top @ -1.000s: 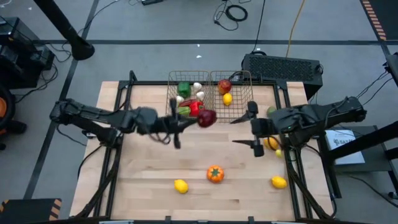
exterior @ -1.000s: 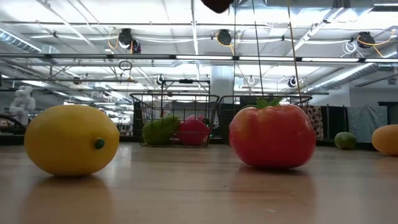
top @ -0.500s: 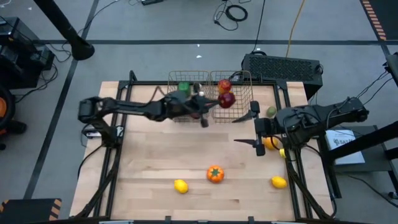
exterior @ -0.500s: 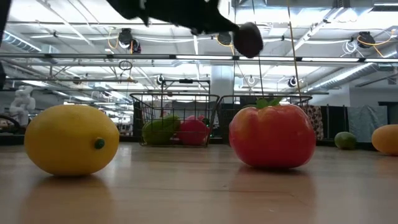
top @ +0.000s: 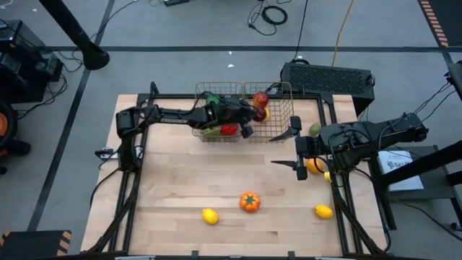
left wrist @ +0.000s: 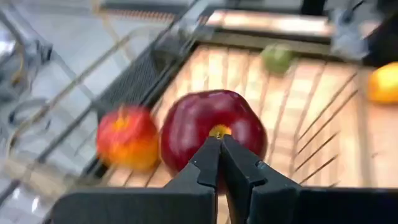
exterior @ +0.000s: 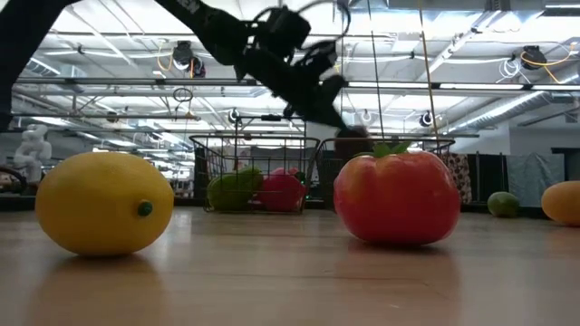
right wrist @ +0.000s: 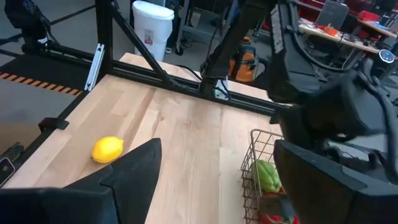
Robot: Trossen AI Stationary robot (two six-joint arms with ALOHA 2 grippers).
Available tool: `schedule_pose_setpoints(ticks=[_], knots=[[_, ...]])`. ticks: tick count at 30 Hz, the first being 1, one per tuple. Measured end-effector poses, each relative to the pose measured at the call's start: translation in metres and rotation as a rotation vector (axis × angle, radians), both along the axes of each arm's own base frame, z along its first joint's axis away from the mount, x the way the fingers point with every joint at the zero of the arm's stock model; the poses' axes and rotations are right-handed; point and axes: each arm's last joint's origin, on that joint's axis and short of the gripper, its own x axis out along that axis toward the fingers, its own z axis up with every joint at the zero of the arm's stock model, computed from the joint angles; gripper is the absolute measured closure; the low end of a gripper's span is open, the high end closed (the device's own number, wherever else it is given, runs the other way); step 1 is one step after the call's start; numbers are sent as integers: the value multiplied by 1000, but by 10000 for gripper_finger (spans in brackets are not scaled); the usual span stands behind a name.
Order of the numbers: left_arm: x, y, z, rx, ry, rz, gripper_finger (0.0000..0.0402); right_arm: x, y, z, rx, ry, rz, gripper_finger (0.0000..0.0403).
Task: Sort produce into baskets
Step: Put the apple into the right mesh basket, then put the orange tomato into the right mesh basket
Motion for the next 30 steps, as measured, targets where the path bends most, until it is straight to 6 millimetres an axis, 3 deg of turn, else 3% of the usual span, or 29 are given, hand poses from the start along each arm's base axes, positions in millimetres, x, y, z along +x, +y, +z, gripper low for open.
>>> schedule_pose_setpoints(ticks=[9, 19, 24, 30], knots=[[-9, 19, -4, -67, 38, 15, 380, 0, 0, 1, -17, -8, 11, 102], [-8, 18, -3, -71, 24, -4, 285, 0, 0, 1, -16, -7, 10, 102], [-7, 6, 3, -70, 23, -33, 278, 0, 0, 0, -14, -2, 9, 102], [-22, -38, 47, -45, 13, -162, 277, 0, 0, -11, 128, 62, -42, 102]])
